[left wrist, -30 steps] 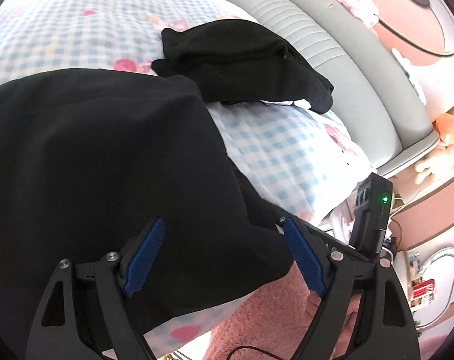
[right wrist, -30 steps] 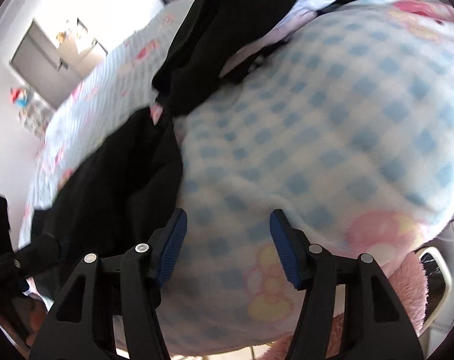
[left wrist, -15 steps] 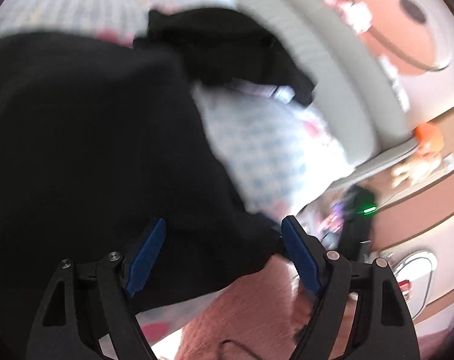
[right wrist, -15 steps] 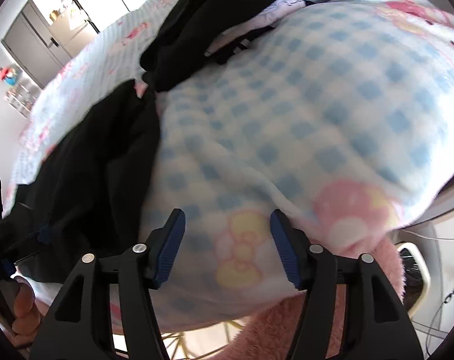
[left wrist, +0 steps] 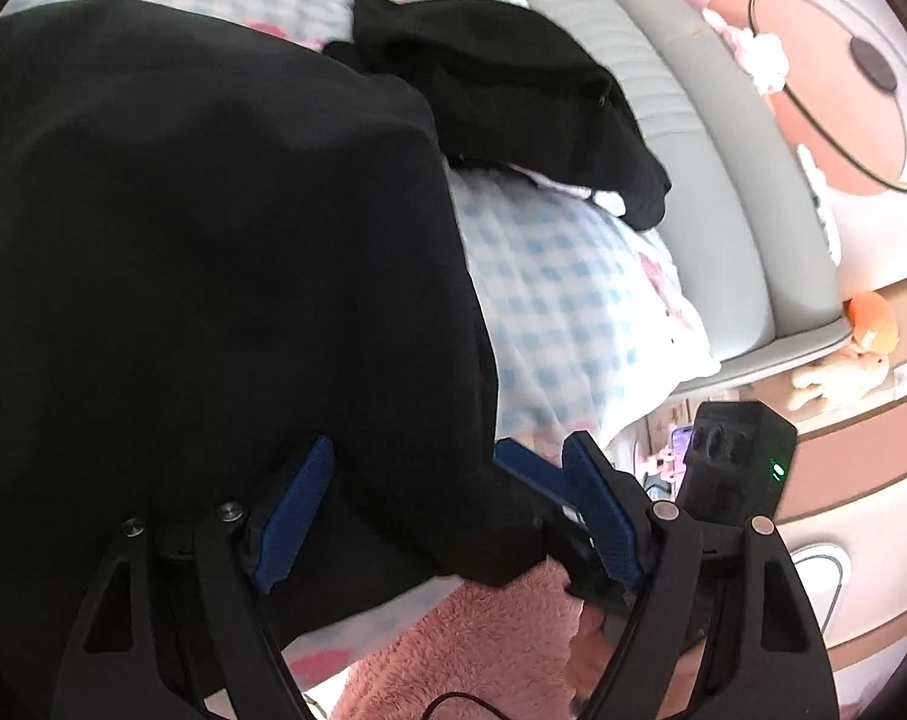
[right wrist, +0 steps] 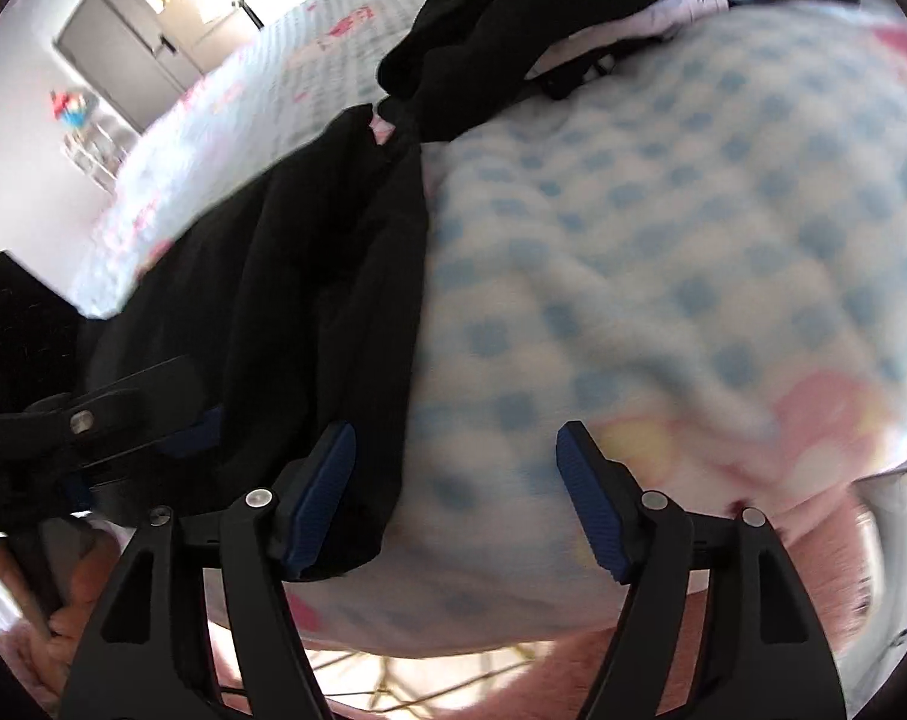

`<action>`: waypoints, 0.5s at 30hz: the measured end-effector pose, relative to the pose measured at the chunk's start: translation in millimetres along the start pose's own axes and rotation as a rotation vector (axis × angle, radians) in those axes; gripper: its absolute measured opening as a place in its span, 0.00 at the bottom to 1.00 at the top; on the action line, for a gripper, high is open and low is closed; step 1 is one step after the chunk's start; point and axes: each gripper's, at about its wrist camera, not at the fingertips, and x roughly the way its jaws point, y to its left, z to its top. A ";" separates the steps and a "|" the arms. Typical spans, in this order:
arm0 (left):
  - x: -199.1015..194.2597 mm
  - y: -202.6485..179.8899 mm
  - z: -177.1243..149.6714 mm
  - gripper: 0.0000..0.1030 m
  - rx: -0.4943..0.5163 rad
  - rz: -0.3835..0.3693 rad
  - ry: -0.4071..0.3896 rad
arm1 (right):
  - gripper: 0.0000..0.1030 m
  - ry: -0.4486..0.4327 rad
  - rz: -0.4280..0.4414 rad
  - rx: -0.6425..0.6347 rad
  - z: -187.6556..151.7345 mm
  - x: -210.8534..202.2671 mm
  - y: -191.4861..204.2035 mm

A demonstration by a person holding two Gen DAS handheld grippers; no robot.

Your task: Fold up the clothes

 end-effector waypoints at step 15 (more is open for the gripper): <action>-17.1 9.0 5.6 0.20 -0.063 0.096 -0.049 | 0.73 -0.081 0.116 0.034 -10.4 -29.1 -4.4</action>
